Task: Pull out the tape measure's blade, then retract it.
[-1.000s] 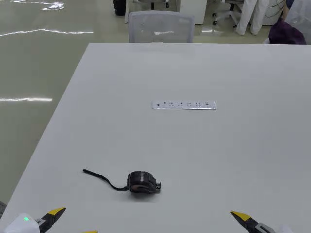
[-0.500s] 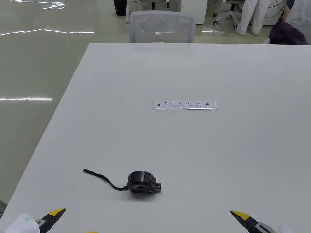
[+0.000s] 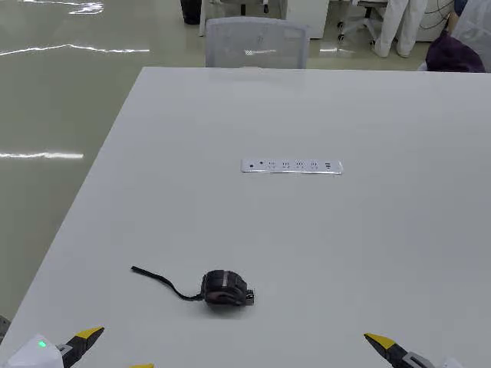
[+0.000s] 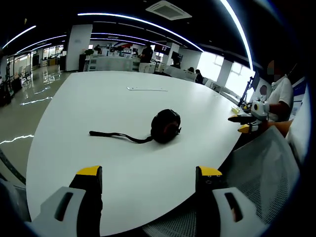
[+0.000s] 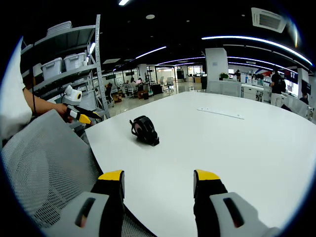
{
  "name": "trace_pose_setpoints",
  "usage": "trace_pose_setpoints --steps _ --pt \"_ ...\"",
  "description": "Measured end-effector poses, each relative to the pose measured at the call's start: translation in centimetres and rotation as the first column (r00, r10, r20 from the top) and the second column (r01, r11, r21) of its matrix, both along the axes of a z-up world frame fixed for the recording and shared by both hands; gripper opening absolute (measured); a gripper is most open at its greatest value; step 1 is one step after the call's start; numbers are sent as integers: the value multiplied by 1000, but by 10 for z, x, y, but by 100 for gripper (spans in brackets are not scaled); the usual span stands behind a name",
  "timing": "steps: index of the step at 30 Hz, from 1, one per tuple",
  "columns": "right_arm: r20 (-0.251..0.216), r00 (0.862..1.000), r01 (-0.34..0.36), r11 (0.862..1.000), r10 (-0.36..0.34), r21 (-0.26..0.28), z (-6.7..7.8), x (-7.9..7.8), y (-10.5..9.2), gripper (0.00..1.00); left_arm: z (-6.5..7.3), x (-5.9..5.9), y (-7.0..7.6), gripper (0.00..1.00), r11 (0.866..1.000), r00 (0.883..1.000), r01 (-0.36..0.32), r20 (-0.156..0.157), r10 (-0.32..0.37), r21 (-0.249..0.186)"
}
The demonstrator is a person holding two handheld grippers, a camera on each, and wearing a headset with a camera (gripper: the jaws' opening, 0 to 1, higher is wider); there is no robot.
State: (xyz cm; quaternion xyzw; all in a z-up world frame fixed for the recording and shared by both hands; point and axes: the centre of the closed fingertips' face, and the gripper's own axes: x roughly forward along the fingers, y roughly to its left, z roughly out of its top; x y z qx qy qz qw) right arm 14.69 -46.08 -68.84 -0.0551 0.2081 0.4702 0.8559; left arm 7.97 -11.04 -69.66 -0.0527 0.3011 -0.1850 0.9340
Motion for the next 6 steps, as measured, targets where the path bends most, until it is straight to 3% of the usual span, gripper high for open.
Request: trace_pose_setpoints --steps 6 --pt "0 1000 -1 1000 1 1 2 0 1 56 1 1 0 76 1000 1000 0 1 0 0"
